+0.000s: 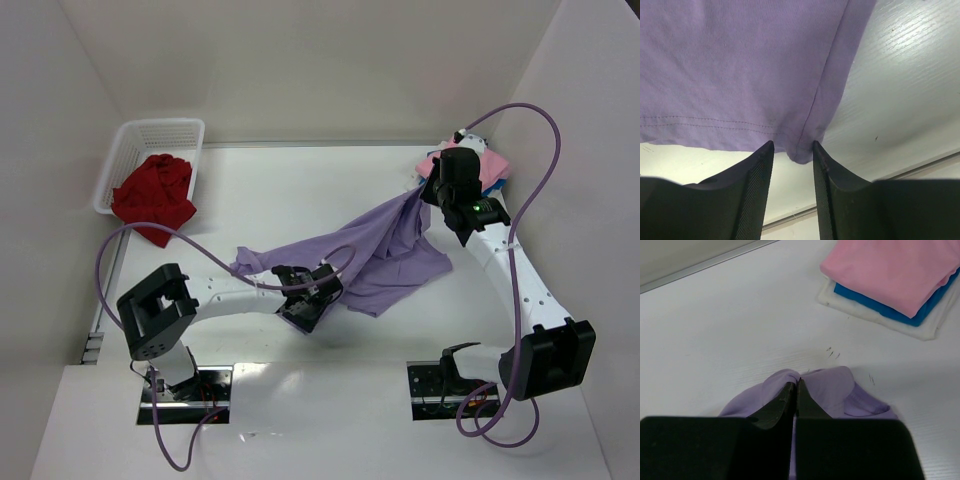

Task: Fold and stack the t-shirts
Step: Flatten out the tshirt

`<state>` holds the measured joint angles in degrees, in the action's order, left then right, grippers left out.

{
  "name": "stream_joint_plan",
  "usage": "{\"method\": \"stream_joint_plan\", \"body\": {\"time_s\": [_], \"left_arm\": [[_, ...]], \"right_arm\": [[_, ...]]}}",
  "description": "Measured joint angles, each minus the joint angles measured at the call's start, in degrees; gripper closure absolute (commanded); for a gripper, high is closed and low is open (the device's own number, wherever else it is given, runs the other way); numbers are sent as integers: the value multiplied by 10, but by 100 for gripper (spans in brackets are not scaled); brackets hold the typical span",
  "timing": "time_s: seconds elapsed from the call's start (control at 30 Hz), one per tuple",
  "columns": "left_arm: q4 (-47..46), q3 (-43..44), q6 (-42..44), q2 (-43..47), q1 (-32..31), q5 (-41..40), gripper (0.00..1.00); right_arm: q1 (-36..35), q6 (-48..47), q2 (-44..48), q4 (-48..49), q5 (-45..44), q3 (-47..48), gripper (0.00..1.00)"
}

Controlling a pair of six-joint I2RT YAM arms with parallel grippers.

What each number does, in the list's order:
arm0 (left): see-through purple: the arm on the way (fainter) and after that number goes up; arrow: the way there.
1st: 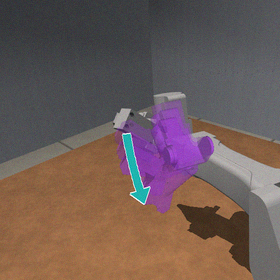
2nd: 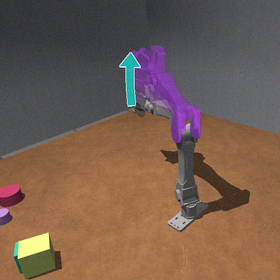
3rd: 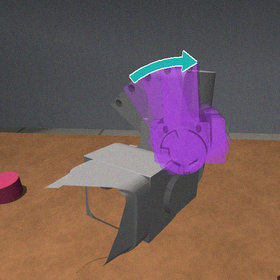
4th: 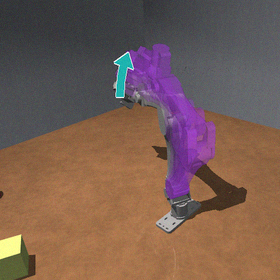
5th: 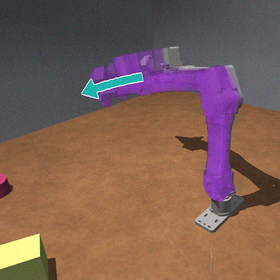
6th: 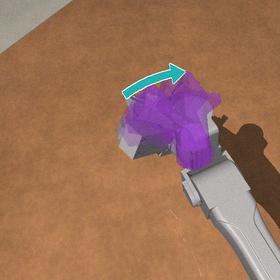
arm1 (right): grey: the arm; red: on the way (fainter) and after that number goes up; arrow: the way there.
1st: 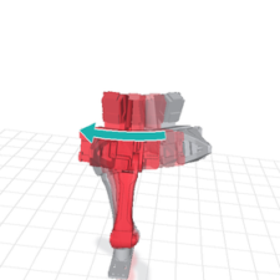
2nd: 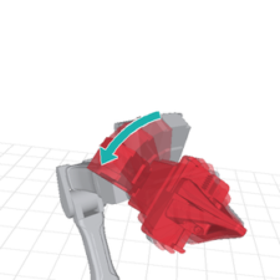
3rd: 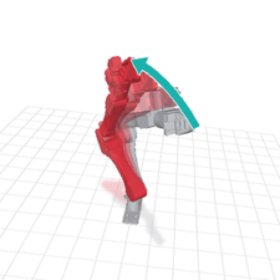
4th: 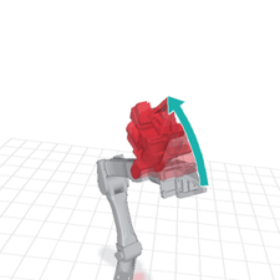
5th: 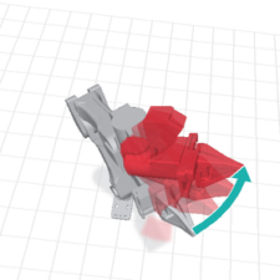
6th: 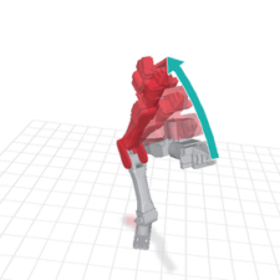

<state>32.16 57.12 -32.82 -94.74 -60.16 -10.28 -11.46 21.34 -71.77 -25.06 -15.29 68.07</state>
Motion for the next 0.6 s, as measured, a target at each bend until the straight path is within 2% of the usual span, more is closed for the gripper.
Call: {"method": "stream_joint_plan", "body": {"time_s": [0.33, 0.53, 0.6], "left_arm": [[-2, 0, -4, -15, 0, 5, 51], [-7, 0, -5, -18, 0, 12, 67], [-7, 0, -4, -18, 0, 12, 69]], "right_arm": [[0, 0, 0, 3, 1, -2, 100], [0, 0, 0, 5, 1, -3, 100], [0, 0, 0, 6, 1, -3, 100]]}}
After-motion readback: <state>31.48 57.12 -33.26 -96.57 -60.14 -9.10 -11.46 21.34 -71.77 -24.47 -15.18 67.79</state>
